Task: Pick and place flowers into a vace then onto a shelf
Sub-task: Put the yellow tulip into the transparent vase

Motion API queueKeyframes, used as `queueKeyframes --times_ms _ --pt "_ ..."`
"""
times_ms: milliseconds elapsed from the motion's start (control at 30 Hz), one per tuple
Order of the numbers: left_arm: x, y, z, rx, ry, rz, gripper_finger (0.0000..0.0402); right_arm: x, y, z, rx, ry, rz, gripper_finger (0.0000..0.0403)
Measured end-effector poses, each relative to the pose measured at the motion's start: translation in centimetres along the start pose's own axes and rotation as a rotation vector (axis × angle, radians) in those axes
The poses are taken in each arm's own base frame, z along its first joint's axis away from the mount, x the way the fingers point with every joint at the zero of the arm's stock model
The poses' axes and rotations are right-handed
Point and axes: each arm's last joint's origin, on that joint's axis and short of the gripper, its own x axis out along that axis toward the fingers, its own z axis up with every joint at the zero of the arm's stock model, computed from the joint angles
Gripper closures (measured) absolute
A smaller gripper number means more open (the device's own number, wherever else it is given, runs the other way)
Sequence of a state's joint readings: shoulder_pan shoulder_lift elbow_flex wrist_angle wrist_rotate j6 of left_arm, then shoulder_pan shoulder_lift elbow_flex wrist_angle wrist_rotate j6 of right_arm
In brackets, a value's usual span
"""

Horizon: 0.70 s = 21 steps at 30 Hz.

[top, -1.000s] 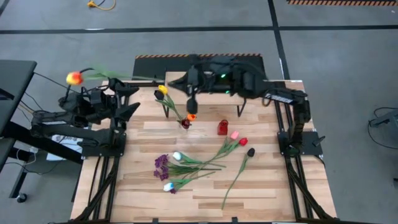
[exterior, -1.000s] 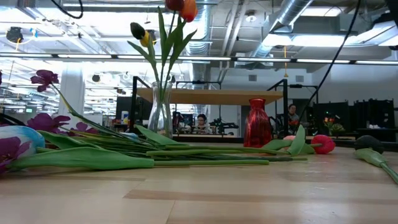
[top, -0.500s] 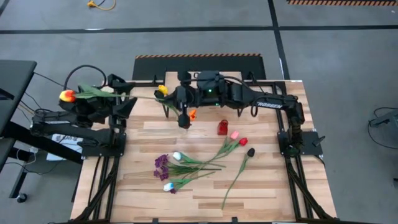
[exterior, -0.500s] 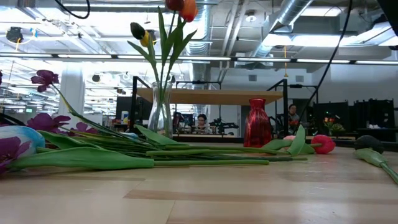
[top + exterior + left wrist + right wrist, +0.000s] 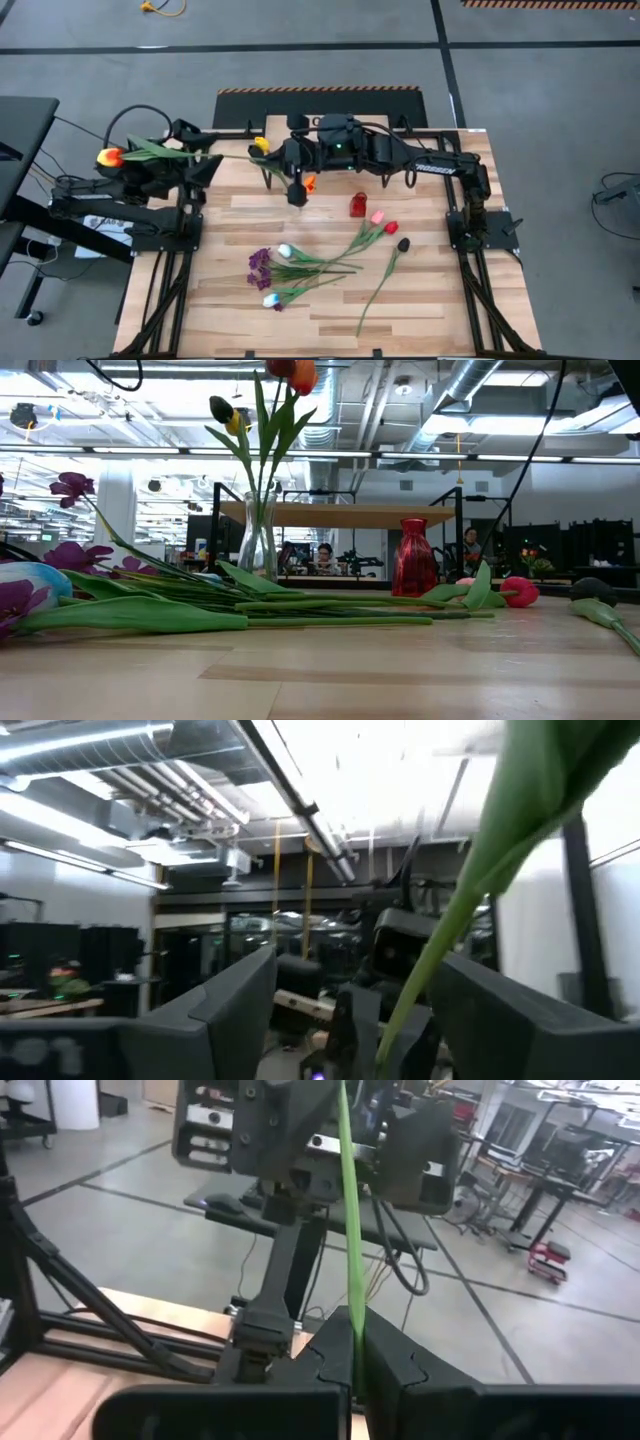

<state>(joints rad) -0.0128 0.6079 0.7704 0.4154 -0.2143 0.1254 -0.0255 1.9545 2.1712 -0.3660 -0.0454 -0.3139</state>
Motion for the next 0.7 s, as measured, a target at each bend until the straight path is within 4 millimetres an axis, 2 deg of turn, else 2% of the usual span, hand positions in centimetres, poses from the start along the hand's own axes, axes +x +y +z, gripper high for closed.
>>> queueKeyframes --times_ms 300,567,700 --pt "-0.03 0.08 -0.18 0.084 0.024 0.031 0.0289 0.00 -0.10 0.08 0.000 -0.004 -0.025 0.0403" --pt "-0.42 0.17 0.08 0.142 0.026 0.018 0.0380 0.00 -0.16 0.07 0.000 -0.004 -0.027 0.0403" --pt "-0.53 0.19 0.09 0.172 0.062 0.010 0.0396 -0.01 -0.15 -0.12 0.001 0.015 -0.024 0.0402"
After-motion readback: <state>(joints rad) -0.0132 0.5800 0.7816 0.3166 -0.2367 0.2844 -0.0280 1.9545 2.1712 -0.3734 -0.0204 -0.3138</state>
